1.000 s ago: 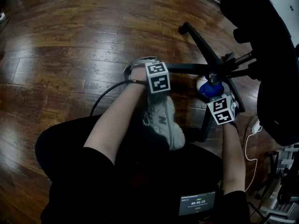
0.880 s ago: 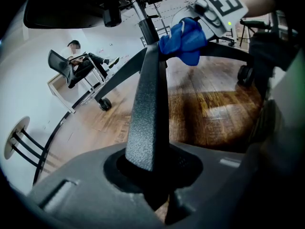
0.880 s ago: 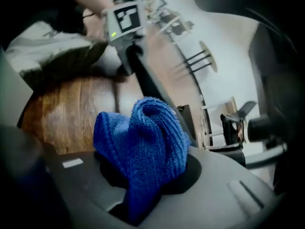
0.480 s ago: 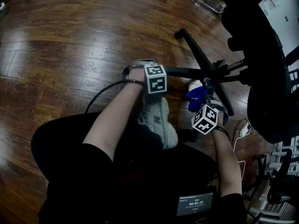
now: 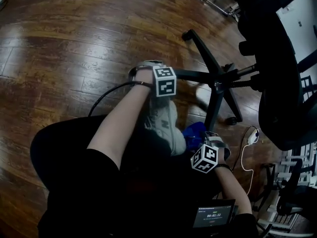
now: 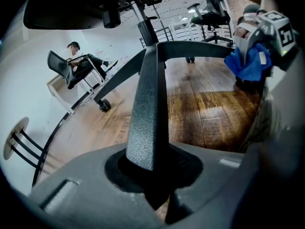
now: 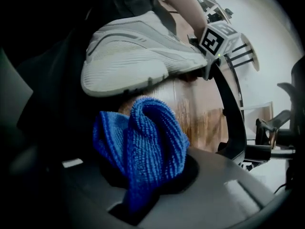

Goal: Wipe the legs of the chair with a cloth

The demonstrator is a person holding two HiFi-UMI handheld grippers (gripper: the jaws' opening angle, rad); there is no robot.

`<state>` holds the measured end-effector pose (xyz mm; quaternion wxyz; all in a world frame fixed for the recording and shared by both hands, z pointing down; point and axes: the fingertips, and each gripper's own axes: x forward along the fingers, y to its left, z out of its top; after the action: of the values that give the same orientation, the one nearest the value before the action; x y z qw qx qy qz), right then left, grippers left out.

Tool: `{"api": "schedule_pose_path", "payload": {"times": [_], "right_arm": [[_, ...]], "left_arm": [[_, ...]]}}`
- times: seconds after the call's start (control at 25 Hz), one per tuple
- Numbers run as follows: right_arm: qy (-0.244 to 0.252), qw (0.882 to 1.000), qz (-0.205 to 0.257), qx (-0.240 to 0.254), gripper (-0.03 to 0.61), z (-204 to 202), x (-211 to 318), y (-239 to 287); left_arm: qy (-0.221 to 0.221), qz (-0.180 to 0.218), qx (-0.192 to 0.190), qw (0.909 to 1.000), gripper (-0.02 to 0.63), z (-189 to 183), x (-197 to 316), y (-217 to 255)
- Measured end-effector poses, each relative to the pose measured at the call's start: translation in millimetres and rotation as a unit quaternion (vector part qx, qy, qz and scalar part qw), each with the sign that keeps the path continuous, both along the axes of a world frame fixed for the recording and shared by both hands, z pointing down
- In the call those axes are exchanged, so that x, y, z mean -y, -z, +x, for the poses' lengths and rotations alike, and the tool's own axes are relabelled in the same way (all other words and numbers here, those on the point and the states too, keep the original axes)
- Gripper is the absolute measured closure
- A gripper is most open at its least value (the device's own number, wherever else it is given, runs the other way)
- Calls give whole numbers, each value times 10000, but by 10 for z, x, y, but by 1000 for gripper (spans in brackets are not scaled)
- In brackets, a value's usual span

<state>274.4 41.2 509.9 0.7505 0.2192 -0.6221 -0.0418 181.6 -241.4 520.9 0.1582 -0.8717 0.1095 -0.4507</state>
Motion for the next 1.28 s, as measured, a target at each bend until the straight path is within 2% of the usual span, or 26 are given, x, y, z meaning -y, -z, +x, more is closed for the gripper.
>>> {"api": "schedule_pose_path", "payload": {"times": [0.16, 0.32, 0.4, 0.52, 0.64, 0.84, 1.12, 1.28], "right_arm": [[-247, 9994, 239, 98, 494, 144, 415, 80], [-272, 9965, 763, -192, 494, 400, 1087, 217], [-344, 9934, 1045, -327, 492, 541, 1450, 315], [-598, 9863, 1516, -237, 491, 704, 1937, 496], [-704, 9820, 1741, -216, 489, 748, 2149, 573], [-467, 9817, 1846, -91, 491, 627, 1915, 549], [29, 9968, 800, 54, 490, 117, 518, 133], [118, 9977, 661, 77, 491, 1, 154, 34]], "left_arm": [[-7, 6, 16, 10000, 537, 4, -2, 0], [7, 6, 27, 10000, 537, -1, 0, -11], [6, 12, 9, 10000, 537, 9, 0, 4], [-6, 41, -5, 10000, 537, 16, -4, 16], [-25, 110, -8, 9999, 537, 11, 9, 13], [-40, 94, -5, 9999, 537, -6, 4, 8], [-22, 16, -7, 10000, 537, -16, -18, -22], [-12, 8, -12, 10000, 537, -18, -12, -10]]}}
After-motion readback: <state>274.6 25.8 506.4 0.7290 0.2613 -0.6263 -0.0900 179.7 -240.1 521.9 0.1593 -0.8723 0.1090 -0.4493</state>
